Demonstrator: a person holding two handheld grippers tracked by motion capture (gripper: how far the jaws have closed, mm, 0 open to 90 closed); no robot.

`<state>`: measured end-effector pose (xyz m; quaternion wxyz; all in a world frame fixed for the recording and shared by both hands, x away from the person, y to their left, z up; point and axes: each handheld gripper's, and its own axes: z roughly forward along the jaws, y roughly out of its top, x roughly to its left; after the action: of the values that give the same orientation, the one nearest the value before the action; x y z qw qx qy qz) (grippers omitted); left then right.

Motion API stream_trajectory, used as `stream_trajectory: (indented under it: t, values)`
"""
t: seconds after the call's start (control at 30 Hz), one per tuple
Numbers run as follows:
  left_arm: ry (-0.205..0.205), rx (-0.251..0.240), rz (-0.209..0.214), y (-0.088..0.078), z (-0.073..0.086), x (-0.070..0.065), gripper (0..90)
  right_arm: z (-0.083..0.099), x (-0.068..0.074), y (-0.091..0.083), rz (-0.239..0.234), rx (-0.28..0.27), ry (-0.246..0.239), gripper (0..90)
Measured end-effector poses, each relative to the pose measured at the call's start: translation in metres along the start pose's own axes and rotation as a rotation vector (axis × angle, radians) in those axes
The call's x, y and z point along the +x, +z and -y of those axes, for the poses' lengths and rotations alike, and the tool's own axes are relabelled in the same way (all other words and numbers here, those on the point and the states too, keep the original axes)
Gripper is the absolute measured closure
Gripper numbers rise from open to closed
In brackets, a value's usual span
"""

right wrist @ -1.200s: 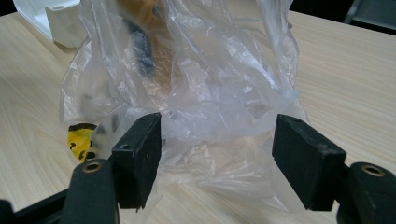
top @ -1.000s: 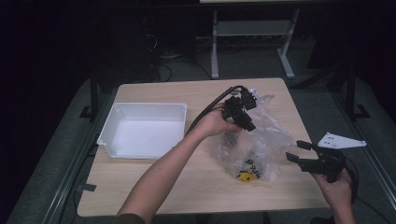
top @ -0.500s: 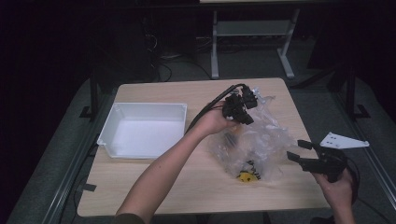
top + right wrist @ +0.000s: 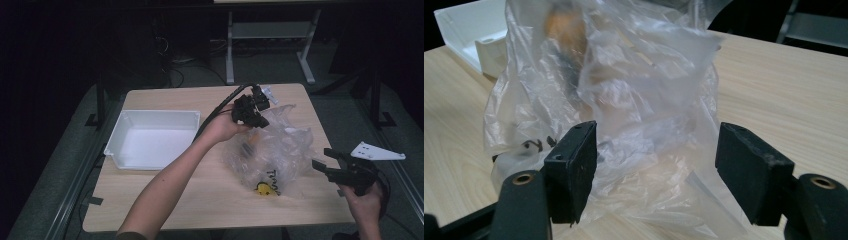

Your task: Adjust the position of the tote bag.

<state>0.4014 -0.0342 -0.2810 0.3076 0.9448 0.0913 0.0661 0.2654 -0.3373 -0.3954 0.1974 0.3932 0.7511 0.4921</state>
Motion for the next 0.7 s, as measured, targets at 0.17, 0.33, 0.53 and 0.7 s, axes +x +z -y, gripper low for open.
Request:
stream_trajectory:
  t: [0.17, 0.33, 0.53, 0.7]
  values:
    - [-0.007, -0.015, -0.023, -0.016, 0.005, 0.002, 90.0, 0.001, -0.002, -0.003, 0.005, -0.020, 0.016, 32.6]
    - [-0.015, -0.029, -0.041, -0.027, 0.013, 0.005, 90.0, 0.000, -0.001, -0.003, 0.003, -0.023, 0.018, 32.6]
    - [-0.048, -0.046, -0.050, -0.037, 0.028, 0.010, 90.0, 0.000, 0.000, -0.003, 0.004, -0.024, 0.015, 32.6]
    - [-0.070, -0.049, -0.062, -0.047, 0.041, 0.015, 90.0, 0.000, 0.000, -0.002, 0.005, -0.022, 0.013, 32.6]
